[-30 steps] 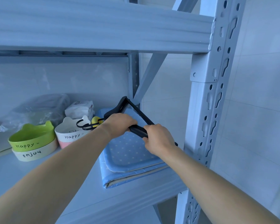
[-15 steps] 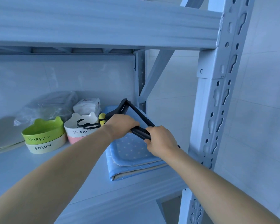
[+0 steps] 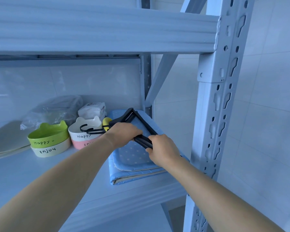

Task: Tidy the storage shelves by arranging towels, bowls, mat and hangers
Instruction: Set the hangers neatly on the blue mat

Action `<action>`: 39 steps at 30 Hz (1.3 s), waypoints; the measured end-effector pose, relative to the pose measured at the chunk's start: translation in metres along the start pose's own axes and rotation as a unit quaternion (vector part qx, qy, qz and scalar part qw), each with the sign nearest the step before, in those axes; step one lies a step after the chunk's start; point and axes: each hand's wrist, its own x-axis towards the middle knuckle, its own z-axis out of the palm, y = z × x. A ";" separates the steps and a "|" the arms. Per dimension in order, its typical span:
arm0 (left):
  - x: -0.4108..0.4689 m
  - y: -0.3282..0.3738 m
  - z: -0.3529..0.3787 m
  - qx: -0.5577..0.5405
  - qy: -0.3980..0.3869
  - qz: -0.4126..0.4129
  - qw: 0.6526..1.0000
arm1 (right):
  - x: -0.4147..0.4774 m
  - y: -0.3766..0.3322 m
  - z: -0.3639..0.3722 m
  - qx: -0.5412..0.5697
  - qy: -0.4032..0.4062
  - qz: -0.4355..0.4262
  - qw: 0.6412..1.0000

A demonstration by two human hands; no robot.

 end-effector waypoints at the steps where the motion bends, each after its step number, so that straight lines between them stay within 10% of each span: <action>1: 0.000 -0.001 0.002 -0.002 0.006 0.005 1.000 | 0.000 0.001 0.000 -0.003 0.002 -0.007 1.000; 39: 0.044 -0.066 0.025 0.018 0.054 0.025 0.998 | 0.050 0.003 0.016 0.007 0.036 0.002 0.999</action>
